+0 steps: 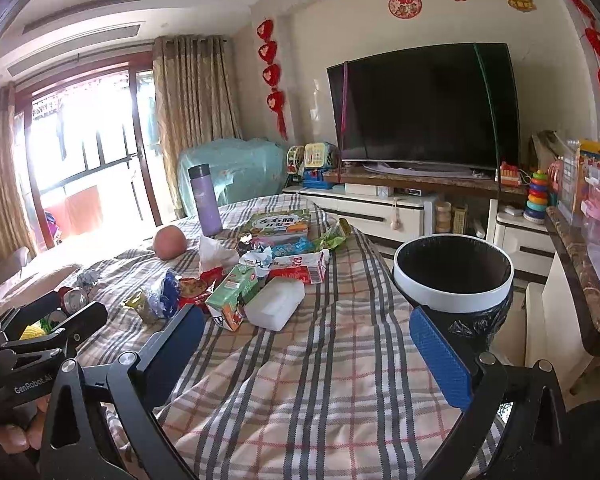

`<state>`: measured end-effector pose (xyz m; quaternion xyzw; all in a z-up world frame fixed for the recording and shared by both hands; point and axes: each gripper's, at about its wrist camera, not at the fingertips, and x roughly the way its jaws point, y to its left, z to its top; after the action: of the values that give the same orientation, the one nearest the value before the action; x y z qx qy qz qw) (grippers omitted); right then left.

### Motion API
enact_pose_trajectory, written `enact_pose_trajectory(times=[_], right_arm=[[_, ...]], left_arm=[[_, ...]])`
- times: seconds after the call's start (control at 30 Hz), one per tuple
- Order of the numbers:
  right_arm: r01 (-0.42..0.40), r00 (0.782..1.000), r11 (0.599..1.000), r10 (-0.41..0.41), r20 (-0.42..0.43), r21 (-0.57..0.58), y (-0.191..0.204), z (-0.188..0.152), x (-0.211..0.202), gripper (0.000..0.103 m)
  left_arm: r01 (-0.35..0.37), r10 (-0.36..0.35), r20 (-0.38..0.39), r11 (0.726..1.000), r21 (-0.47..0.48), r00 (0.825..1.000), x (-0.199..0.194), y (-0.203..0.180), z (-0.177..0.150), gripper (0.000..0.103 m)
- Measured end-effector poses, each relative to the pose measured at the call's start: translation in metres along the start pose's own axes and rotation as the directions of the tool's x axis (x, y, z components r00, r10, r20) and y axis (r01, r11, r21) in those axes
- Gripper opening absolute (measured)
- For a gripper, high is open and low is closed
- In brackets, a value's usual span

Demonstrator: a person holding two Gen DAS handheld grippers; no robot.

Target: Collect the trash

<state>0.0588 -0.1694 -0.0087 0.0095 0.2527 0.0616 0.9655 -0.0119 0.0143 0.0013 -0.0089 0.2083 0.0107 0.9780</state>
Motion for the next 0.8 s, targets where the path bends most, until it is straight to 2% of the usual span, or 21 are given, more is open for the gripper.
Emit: enact_pose_trajectory(times=[0.8], right_arm=[[-0.036,0.999,0.999,0.037,-0.015,0.010,0.0066,-0.0061,0.0040,0.103]], left_arm=[[-0.001,0.001,-0.004,1.000,-0.011,1.000,0.0021,0.0021,-0.0022,0.102]])
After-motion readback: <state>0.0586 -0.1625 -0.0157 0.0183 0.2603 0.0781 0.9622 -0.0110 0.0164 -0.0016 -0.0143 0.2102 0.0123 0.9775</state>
